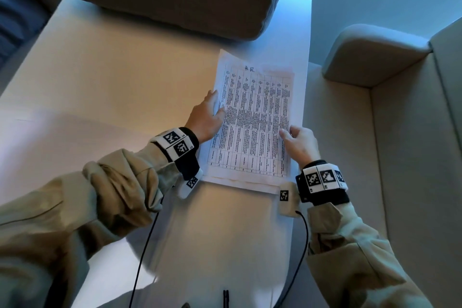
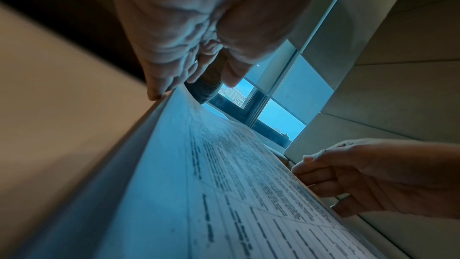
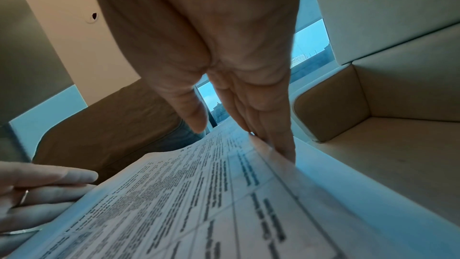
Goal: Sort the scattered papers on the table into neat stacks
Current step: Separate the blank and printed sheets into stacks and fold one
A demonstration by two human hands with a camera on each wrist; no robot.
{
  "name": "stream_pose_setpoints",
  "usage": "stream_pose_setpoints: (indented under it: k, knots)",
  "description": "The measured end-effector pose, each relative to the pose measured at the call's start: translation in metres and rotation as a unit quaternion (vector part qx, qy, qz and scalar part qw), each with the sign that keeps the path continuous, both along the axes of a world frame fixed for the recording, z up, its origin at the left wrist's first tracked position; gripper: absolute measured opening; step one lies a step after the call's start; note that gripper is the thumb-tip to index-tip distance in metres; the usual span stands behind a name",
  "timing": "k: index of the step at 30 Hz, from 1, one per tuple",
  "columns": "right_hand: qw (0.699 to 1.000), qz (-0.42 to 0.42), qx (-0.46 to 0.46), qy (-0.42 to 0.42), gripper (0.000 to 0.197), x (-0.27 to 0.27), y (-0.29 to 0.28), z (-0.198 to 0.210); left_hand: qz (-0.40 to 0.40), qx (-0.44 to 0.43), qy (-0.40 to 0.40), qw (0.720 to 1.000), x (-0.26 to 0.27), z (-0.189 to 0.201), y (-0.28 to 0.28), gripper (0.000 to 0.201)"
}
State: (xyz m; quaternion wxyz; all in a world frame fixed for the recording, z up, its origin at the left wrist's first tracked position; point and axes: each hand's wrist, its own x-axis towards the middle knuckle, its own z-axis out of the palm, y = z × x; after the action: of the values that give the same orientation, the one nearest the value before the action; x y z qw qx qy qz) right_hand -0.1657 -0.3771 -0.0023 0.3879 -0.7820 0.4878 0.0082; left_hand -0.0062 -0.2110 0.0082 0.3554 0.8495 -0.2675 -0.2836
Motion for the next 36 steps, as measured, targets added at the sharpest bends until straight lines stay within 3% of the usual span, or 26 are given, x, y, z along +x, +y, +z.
stream_pose_setpoints:
  k: [5, 8, 12, 15, 18, 21, 26, 33, 36]
  knots:
    - [1.0, 0.013, 0.007, 0.024, 0.029, 0.001, -0.001, 0.001, -0.014, 0.02, -0.052, 0.998, 0.004, 0.0, 0.001, 0.062]
    - [0.998, 0.023, 0.007, 0.051, 0.061, 0.002, 0.001, 0.006, -0.046, 0.025, -0.13, 0.99, 0.004, -0.002, 0.007, 0.069]
    - [0.997, 0.053, -0.008, 0.049, 0.085, -0.001, 0.006, 0.016, -0.244, 0.021, -0.145, 0.959, -0.014, -0.005, 0.023, 0.054]
    - [0.989, 0.139, -0.043, 0.002, 0.094, -0.011, 0.021, 0.022, -0.341, 0.087, -0.156, 0.923, -0.027, -0.01, 0.036, 0.048]
    - [0.958, 0.276, -0.05, 0.052, 0.09, -0.02, 0.045, 0.015, -0.355, 0.112, -0.171, 0.912, -0.028, -0.011, 0.042, 0.063]
    - [0.931, 0.333, -0.068, 0.13, 0.096, -0.025, 0.059, 0.006, -0.366, 0.127, -0.165, 0.907, -0.027, -0.01, 0.041, 0.079]
    - [0.926, 0.345, -0.073, 0.137, 0.105, -0.025, 0.058, 0.001, -0.368, 0.138, -0.153, 0.907, -0.028, -0.011, 0.038, 0.086]
    - [0.934, 0.337, -0.053, 0.11, 0.086, -0.029, 0.052, 0.003, -0.374, 0.138, -0.144, 0.906, -0.023, -0.01, 0.041, 0.083]
    - [0.925, 0.353, -0.07, 0.124, 0.092, -0.027, 0.052, 0.001, -0.37, 0.132, -0.152, 0.907, -0.024, -0.008, 0.04, 0.089]
